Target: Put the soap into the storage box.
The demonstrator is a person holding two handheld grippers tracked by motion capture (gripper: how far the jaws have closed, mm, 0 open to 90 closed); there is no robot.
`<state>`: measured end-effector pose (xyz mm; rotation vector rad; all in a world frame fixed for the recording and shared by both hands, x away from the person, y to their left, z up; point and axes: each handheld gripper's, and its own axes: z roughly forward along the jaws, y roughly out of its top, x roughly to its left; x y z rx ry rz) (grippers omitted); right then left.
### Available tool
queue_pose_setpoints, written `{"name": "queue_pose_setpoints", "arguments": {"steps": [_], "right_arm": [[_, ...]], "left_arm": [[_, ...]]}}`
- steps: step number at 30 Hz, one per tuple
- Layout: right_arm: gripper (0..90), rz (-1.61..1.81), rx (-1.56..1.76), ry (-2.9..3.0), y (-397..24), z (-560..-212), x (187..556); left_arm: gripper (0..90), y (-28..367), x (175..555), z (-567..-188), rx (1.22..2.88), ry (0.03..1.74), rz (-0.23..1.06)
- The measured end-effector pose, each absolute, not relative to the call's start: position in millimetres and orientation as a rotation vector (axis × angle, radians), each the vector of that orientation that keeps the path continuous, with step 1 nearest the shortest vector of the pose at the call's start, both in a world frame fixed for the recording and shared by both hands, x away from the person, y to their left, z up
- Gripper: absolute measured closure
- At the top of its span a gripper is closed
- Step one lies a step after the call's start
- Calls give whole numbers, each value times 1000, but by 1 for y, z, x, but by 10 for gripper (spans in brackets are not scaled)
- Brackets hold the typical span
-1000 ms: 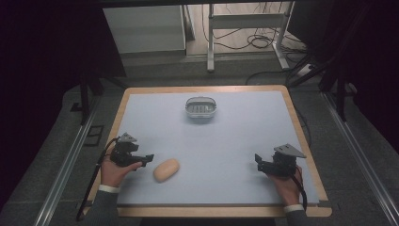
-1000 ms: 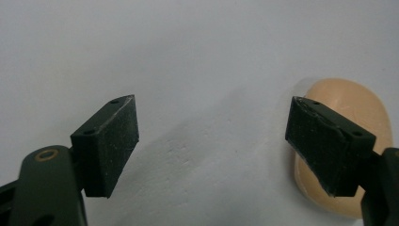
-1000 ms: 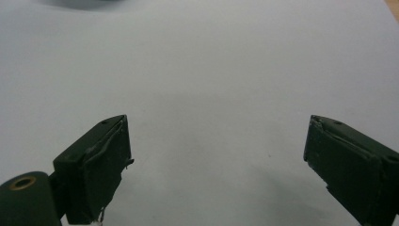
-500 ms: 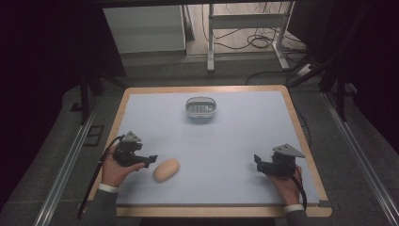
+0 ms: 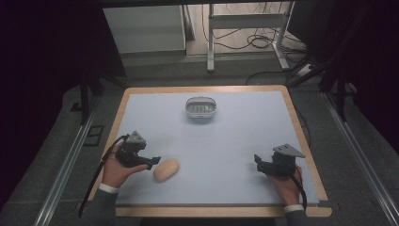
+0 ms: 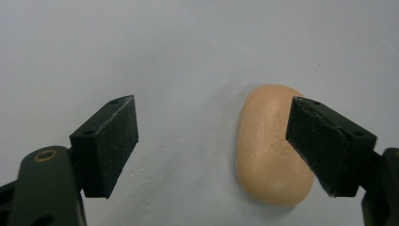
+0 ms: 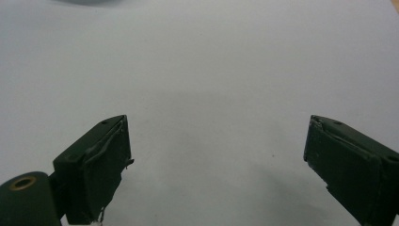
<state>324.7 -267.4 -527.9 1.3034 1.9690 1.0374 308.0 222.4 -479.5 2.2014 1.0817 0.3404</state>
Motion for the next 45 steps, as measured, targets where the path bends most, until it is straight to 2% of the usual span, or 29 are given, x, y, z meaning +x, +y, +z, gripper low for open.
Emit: {"name": "queue_pose_setpoints", "arguments": {"steps": [25, 45], "right_arm": [[77, 1037, 1307, 1966, -268, -528, 325], [77, 1023, 1311, 1969, -267, -528, 325]], "left_arm": [[175, 197, 303, -486, 2272, 1020, 289], [174, 173, 302, -508, 2355, 986, 205]]}}
